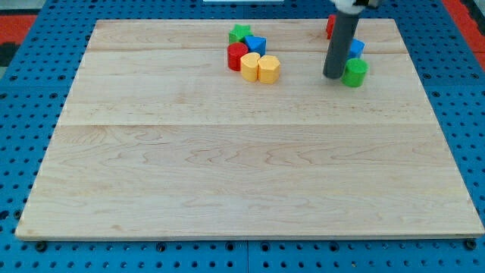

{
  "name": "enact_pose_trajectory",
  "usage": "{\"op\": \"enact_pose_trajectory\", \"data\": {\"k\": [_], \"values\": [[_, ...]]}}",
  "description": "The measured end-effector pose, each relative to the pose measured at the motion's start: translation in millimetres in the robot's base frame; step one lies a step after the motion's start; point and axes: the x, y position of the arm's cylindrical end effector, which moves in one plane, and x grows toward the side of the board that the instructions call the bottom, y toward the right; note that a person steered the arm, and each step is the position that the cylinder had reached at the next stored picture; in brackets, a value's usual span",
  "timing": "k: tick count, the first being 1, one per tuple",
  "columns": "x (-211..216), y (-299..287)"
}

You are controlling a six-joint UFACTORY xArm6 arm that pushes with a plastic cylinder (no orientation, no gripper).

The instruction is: Push the yellow heart closer to the green circle

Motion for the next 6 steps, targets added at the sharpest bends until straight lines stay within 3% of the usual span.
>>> {"op": "enact_pose_trajectory", "data": {"k": [1,2,3,4,5,6], "values": [[-60,-41],[-61,-99],[1,-157],[37,-152],[24,-148],[42,-110]]}}
